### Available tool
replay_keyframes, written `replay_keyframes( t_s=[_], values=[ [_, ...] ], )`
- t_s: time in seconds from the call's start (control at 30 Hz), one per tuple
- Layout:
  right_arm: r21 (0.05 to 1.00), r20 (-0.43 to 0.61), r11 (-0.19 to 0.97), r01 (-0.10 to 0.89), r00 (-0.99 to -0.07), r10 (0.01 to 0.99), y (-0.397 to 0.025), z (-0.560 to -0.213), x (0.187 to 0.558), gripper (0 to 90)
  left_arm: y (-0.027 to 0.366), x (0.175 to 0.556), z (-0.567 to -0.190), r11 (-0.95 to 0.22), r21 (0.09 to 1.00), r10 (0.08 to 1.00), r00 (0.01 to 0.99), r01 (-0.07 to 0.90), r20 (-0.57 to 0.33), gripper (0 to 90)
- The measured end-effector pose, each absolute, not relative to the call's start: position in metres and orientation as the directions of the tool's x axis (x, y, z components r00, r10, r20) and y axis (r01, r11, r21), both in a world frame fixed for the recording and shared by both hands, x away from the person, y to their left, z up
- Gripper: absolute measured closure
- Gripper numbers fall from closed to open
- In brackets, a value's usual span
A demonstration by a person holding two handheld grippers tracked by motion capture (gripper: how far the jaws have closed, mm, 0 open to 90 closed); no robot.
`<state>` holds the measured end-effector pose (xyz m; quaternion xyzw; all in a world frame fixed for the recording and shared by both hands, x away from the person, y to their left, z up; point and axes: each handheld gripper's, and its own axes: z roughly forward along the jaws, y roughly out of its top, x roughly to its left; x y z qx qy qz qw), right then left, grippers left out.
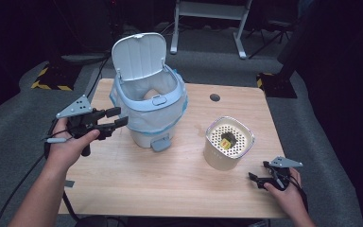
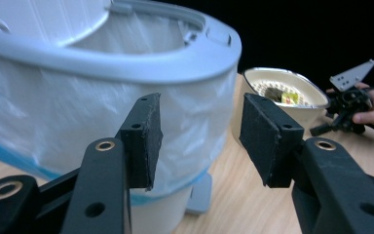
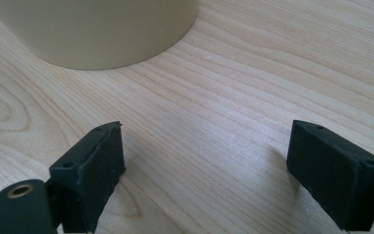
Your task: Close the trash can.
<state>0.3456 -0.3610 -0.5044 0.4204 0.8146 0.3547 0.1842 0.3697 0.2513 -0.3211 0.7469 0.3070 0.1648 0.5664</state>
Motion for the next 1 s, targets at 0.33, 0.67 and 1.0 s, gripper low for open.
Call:
replay_keyframes(
  t_s=[0.33,0.67,1.0],
  values=[
    [0.733,-0.002,0.397,0.553,-0.582,0.813,-0.361,-0.504,0.346,13.9,0.258,0.384,-0.289,-0.127,0.96,0.637,0.762,0.25,-0.114,51.3],
    [0.733,-0.002,0.397,0.552,-0.582,0.813,-0.361,-0.505,0.346,13.9,0.261,0.403,-0.264,-0.097,0.964,0.675,0.728,0.246,-0.118,51.3],
    [0.733,-0.002,0.396,0.553,-0.581,0.814,-0.361,-0.504,0.346,13.9,0.273,0.43,-0.243,-0.118,0.971,0.644,0.76,0.208,-0.084,52.8]
  ],
)
